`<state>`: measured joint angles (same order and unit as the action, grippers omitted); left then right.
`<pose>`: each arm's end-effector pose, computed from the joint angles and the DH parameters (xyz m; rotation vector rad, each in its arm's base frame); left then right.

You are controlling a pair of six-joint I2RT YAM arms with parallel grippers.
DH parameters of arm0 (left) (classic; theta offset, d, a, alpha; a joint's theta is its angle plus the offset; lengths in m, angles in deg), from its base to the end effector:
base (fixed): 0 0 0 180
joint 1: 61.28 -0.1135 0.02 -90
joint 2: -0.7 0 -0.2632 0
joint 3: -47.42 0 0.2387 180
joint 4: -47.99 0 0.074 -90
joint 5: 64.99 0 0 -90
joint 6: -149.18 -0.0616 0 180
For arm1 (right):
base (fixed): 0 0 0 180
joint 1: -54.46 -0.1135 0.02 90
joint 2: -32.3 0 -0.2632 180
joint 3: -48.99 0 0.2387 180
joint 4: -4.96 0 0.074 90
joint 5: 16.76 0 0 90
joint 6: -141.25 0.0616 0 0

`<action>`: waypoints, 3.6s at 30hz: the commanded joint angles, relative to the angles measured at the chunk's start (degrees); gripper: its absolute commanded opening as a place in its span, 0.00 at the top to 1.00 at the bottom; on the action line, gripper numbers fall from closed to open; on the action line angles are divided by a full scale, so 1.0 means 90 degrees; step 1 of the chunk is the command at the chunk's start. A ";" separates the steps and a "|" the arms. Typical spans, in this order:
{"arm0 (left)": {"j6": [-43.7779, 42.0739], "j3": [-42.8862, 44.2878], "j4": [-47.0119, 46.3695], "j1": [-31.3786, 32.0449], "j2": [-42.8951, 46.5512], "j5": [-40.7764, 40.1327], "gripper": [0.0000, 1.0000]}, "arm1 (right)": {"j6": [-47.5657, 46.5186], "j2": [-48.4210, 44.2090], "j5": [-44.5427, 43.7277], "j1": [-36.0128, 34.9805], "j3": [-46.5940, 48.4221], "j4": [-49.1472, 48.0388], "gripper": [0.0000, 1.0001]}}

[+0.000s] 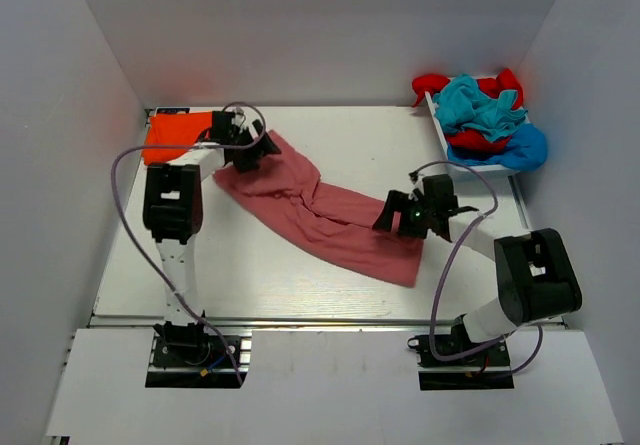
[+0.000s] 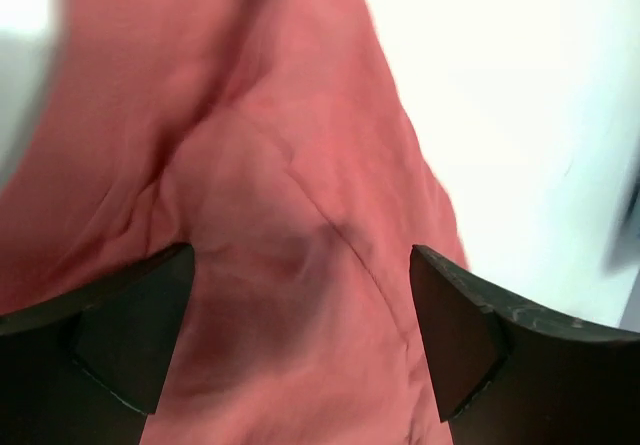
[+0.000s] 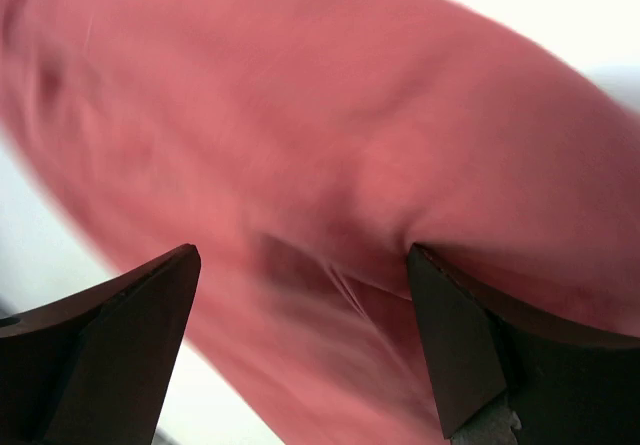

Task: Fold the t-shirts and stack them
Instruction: Rotate the tshirt 80 degrees, then grab the bottom of the folded rectangular tshirt with both arms

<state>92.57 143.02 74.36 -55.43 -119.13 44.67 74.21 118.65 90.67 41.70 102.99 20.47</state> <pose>0.4479 -0.0667 0.1419 -0.4469 2.4790 -0.7126 0.2826 0.0829 0.1500 0.0738 2.4579 0.6482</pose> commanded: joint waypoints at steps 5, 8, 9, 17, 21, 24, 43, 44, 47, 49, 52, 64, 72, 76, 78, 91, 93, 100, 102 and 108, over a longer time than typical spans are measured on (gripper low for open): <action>-0.0488 0.4927 0.1606 0.0044 -0.3925 0.0433 0.00 | -0.0411 0.0474 0.1371 -0.2045 -0.0359 0.1145 0.10; -0.0041 0.5956 0.1258 0.0111 -0.4565 0.0890 0.00 | -0.0549 0.0513 0.1812 -0.2585 -0.0272 0.1339 0.10; 0.0059 0.5957 0.0589 0.0112 -0.4624 0.0892 0.00 | -0.0830 0.0504 0.2123 -0.3041 -0.0223 0.1436 0.10; 0.0363 0.6260 -0.0522 0.0698 -0.4967 0.0511 0.00 | -0.2190 0.1069 0.2526 -0.4715 0.0549 0.1818 0.10; 0.0226 0.6035 -0.1058 0.0766 -0.4967 0.0520 0.00 | -0.2336 0.1022 0.2331 -0.4988 0.1026 0.1731 0.10; 0.0012 0.6093 -0.1059 0.0824 -0.4889 0.0599 0.00 | -0.2385 0.0933 0.2215 -0.5126 0.1330 0.1700 0.10; -0.1980 0.4837 0.0629 0.0884 0.0469 -0.0475 0.00 | -0.0843 -0.1261 -0.0635 -0.5243 0.0892 0.0900 0.10; -0.1981 0.4322 0.0843 0.0951 0.0772 -0.0475 0.00 | -0.0678 -0.1351 -0.0860 -0.5233 0.0794 0.0920 0.10; -0.2079 0.2783 0.1791 0.1098 0.1983 -0.0961 0.00 | -0.0258 -0.1789 -0.1906 -0.5233 0.0540 0.1153 0.10; -0.1534 0.1336 0.1310 0.1186 0.3228 -0.1217 0.00 | -0.0003 -0.2025 -0.2824 -0.5146 0.0268 0.1397 0.10; -0.0841 -0.1576 0.0359 0.1440 0.4444 -0.0856 0.00 | 0.0192 -0.2269 -0.3176 -0.5019 0.0004 0.1757 0.10; 0.0938 -0.5760 0.1762 0.2748 0.7044 -0.0740 0.00 | 0.0642 -0.1910 -0.2007 -0.4384 -0.0720 0.1906 0.16; 0.1349 -0.6307 0.2595 0.3441 0.7660 -0.0739 0.03 | 0.0818 -0.1752 -0.1019 -0.4315 -0.0896 0.1330 0.17; 0.1475 -0.6591 0.2281 0.3647 0.7456 -0.0554 0.12 | 0.0838 -0.1713 -0.0844 -0.4296 -0.0974 0.1184 0.21; 0.1476 -0.6650 0.2281 0.3783 0.7270 -0.0660 0.13 | 0.0876 -0.1684 -0.0746 -0.4276 -0.1042 0.1018 0.23; 0.1661 -0.6855 0.1383 0.4165 0.6742 -0.0602 0.68 | 0.0984 -0.1401 -0.0755 -0.4247 -0.1238 0.0725 0.69; 0.1661 -0.6797 0.1509 0.4233 0.6597 -0.0660 0.88 | 0.0974 -0.1401 -0.0784 -0.4247 -0.1199 0.0725 0.80; 0.1661 -0.6505 0.1656 0.4302 0.6742 -0.0934 1.00 | 0.0867 -0.1440 -0.0687 -0.4266 -0.1160 0.0695 1.00; 0.1661 -0.6396 0.1656 0.4302 0.6800 -0.0992 1.00 | 0.0837 -0.1469 -0.0667 -0.4247 -0.1092 0.0705 1.00; 0.1487 -0.5958 0.1519 0.4302 0.7104 -0.1198 1.00 | 0.0506 -0.1586 -0.0999 -0.4247 -0.0391 0.1172 1.00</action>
<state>107.43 86.12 89.29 -16.90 -57.12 36.19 81.00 105.75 83.46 3.39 94.27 29.78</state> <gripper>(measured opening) 0.046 0.023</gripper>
